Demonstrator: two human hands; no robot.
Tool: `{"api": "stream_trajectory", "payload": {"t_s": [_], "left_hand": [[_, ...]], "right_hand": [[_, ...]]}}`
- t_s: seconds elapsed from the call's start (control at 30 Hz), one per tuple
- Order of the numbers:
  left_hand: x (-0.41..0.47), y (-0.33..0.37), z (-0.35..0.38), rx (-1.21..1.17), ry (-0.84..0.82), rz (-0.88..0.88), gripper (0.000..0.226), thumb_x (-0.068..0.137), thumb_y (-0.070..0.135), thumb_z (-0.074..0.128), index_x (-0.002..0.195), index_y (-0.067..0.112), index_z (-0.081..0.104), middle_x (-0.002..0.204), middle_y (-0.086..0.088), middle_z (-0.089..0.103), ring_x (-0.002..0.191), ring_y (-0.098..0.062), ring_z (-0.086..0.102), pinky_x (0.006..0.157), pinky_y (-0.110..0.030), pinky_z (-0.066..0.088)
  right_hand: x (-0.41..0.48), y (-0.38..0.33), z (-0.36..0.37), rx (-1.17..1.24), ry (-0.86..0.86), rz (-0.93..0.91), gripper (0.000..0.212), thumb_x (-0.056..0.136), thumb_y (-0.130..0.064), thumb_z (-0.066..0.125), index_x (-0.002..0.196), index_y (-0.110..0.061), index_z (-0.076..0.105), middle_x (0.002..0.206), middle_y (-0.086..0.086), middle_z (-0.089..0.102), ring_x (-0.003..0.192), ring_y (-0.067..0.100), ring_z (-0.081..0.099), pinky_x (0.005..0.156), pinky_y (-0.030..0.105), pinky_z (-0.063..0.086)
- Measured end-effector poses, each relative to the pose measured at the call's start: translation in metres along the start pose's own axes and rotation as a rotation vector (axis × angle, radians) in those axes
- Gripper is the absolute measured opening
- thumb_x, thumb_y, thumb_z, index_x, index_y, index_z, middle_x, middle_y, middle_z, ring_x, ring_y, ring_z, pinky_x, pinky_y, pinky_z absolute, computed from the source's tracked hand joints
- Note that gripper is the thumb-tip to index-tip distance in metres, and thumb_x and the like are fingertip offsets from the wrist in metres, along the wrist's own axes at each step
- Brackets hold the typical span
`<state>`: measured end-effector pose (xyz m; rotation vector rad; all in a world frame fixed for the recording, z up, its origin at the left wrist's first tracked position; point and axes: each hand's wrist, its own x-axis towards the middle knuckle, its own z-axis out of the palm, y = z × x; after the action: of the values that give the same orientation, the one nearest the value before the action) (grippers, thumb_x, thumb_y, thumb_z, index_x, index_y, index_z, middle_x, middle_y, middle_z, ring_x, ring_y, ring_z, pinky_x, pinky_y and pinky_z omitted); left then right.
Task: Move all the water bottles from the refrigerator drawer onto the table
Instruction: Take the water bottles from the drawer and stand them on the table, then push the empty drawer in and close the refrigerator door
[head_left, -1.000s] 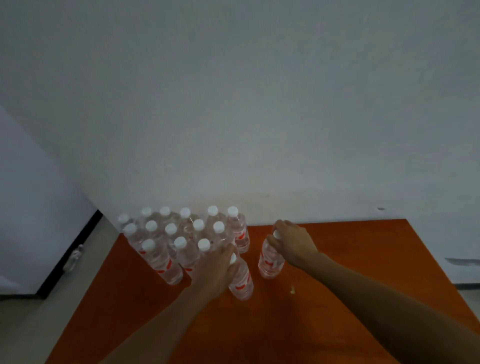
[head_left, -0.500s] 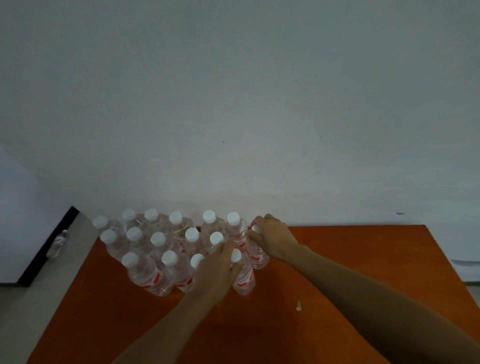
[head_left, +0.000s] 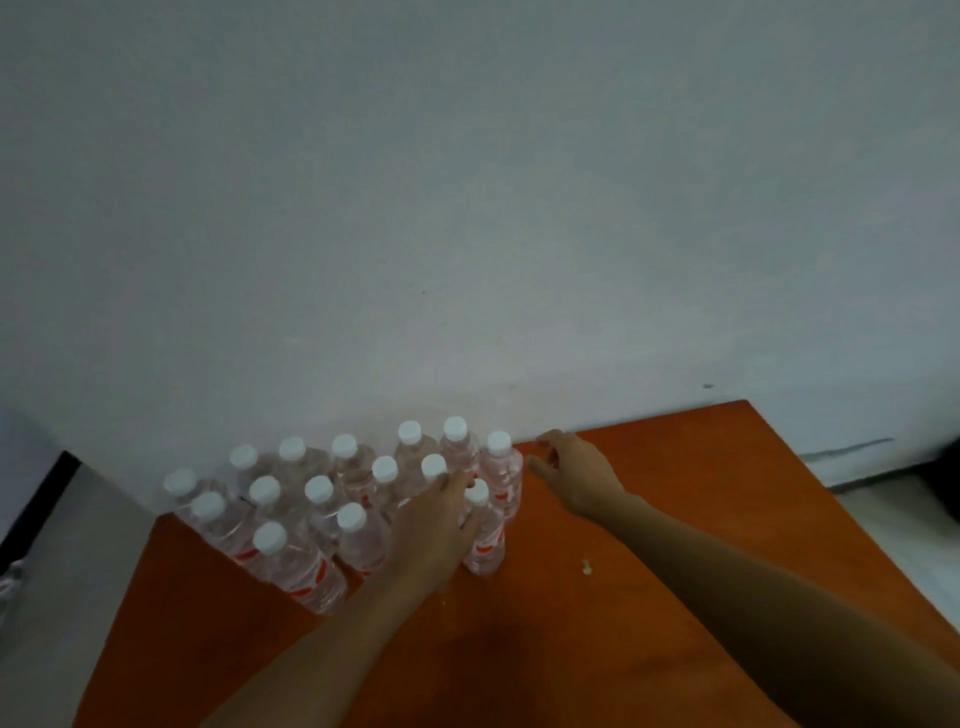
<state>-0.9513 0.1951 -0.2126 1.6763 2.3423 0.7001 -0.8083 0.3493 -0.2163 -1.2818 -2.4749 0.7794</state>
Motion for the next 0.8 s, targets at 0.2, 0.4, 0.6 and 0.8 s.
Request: {"api": "stream_trajectory", "payload": {"t_s": [0.2,0.4,0.6,0.8], "left_hand": [[-0.009,0.045,-0.007,0.045,-0.019,0.246,0.027,0.096,0.034,0.048,0.12,0.023,0.054,0.11,0.003,0.067,0.084,-0.011,0.064,0.073,-0.029,0.056],[-0.03,0.15,0.021,0.089,-0.135,0.525,0.023,0.093,0.035,0.049,0.113,0.024,0.055,0.107,0.003,0.061,0.086,-0.018,0.062,0.075,-0.037,0.055],[-0.084,0.285,0.066,0.074,-0.227,0.798,0.019,0.094,0.033,0.048,0.109,0.024,0.055,0.1,0.004,0.06,0.08,-0.013,0.059,0.072,-0.033,0.054],[-0.187,0.44,0.138,-0.041,-0.364,0.967,0.016,0.093,0.029,0.051,0.104,0.02,0.058,0.096,0.002,0.062,0.077,-0.014,0.059,0.07,-0.031,0.053]], "right_hand": [[-0.092,0.026,-0.041,-0.136,0.089,0.118,0.037,0.096,-0.039,0.051,0.127,-0.02,0.053,0.109,0.0,0.056,0.087,0.016,0.053,0.077,0.031,0.048],[-0.214,0.078,-0.102,-0.22,0.25,0.303,0.034,0.095,-0.039,0.05,0.125,-0.022,0.053,0.113,-0.001,0.057,0.094,0.016,0.057,0.079,0.032,0.051],[-0.363,0.144,-0.161,-0.227,0.407,0.562,0.033,0.094,-0.04,0.052,0.122,-0.024,0.056,0.112,-0.003,0.058,0.094,0.013,0.056,0.081,0.028,0.049],[-0.551,0.224,-0.208,-0.25,0.505,0.779,0.031,0.092,-0.042,0.053,0.119,-0.026,0.058,0.11,-0.005,0.061,0.094,0.015,0.059,0.071,0.026,0.039]]}}
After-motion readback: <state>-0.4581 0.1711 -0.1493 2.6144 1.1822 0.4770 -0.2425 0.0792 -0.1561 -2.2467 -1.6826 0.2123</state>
